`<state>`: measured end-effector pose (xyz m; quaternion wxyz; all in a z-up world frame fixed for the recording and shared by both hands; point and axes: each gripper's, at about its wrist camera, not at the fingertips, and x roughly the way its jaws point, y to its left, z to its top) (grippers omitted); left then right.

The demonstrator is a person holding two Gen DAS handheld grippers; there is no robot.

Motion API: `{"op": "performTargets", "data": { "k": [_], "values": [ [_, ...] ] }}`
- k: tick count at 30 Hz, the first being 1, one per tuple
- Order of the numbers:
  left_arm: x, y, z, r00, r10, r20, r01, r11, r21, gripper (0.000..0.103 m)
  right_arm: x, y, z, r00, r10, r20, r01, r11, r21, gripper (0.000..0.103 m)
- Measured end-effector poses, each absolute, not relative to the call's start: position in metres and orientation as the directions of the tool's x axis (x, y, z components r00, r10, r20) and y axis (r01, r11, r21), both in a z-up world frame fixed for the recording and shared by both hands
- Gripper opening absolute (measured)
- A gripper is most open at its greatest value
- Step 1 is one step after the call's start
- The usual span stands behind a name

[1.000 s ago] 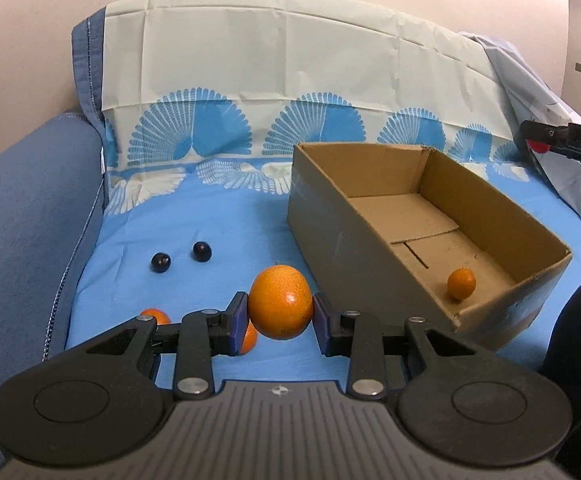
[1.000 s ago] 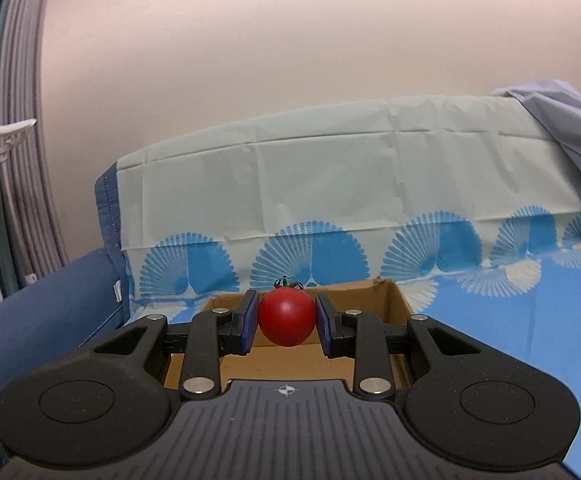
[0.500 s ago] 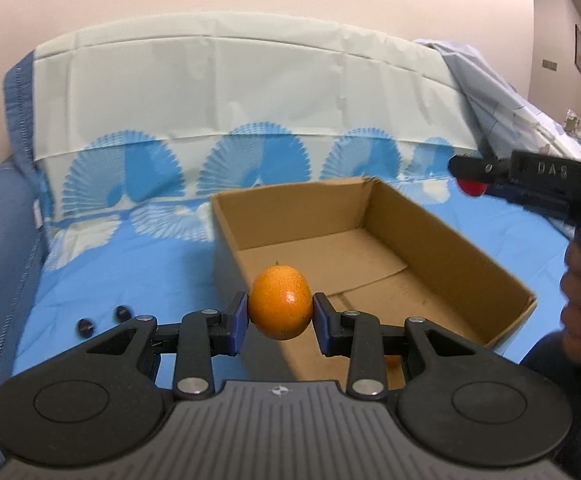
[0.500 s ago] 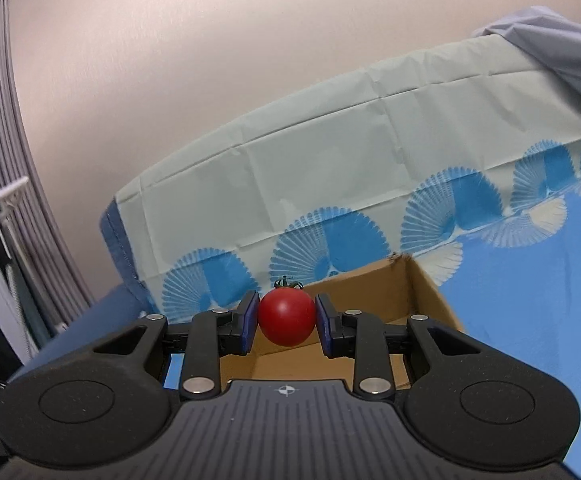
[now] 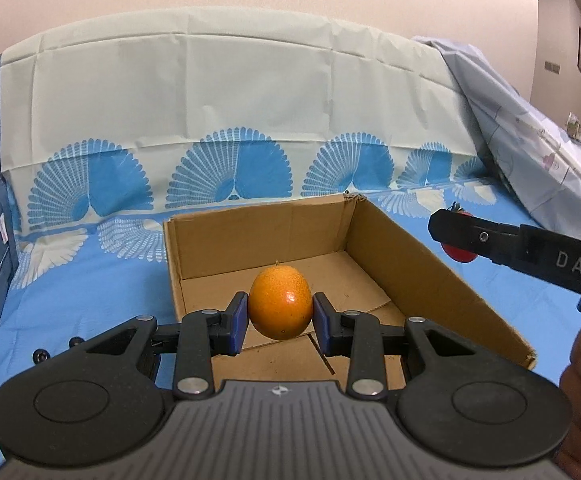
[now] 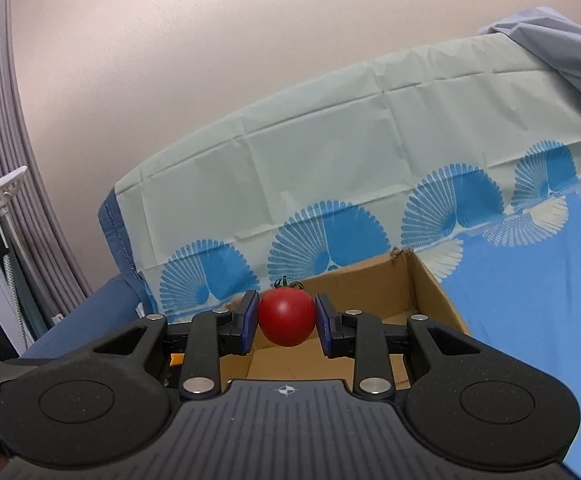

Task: Organize fruits
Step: 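Carry the orange in the left gripper while the right gripper carries the tomato over the box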

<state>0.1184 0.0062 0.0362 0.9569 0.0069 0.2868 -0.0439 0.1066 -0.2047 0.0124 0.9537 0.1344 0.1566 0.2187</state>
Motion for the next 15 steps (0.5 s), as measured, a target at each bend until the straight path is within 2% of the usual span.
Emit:
{"op": "performTargets", "data": {
  "k": [15],
  "values": [
    [0.151,-0.004,0.030,0.799,-0.040,-0.600,0.047,0.999,-0.005,0.038,0.106,-0.203,0.010,0.861,0.443,-0.250,-0.357,0.876,0.323,0.032]
  ]
}}
